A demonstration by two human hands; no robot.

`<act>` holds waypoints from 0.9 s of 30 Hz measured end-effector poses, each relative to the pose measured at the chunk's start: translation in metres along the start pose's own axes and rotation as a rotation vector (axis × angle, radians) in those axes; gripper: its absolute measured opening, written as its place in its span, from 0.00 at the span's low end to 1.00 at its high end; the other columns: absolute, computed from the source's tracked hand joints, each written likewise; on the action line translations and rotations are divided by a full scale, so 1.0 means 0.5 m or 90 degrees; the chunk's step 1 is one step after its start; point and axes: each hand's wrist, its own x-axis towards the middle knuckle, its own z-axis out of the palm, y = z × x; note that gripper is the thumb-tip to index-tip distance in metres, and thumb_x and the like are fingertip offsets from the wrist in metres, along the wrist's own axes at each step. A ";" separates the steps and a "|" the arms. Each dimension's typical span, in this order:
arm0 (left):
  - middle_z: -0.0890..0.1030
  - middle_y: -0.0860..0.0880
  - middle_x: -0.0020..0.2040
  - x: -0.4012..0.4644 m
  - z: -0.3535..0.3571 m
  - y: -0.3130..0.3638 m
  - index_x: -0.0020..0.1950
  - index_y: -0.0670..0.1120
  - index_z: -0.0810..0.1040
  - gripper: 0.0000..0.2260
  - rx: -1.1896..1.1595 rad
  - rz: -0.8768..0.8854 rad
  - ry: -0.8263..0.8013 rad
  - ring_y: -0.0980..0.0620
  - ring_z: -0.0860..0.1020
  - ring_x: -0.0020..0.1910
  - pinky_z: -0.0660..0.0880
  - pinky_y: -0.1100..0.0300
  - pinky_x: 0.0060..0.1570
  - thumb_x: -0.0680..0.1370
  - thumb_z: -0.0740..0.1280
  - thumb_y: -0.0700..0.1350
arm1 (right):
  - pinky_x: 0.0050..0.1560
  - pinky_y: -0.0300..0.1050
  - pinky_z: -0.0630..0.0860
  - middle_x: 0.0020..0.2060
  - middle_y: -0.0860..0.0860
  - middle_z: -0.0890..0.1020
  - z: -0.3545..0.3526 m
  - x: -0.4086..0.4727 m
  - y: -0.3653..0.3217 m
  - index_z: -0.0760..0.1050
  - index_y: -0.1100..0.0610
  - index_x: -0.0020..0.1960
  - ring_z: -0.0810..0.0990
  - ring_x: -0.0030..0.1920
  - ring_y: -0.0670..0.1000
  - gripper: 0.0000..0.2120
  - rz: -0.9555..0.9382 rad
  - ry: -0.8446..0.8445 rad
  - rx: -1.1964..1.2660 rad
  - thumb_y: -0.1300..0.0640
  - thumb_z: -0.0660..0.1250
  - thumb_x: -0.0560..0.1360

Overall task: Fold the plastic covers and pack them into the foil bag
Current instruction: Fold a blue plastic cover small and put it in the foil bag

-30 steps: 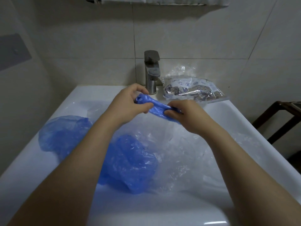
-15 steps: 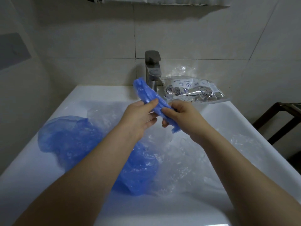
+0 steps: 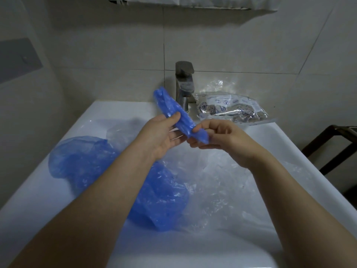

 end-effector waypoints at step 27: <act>0.82 0.42 0.44 -0.012 0.006 -0.003 0.58 0.39 0.73 0.10 0.011 -0.125 -0.106 0.50 0.81 0.43 0.79 0.57 0.45 0.79 0.57 0.34 | 0.58 0.39 0.70 0.58 0.53 0.78 -0.002 0.018 0.013 0.79 0.59 0.57 0.75 0.58 0.54 0.15 -0.346 0.107 -0.551 0.63 0.69 0.71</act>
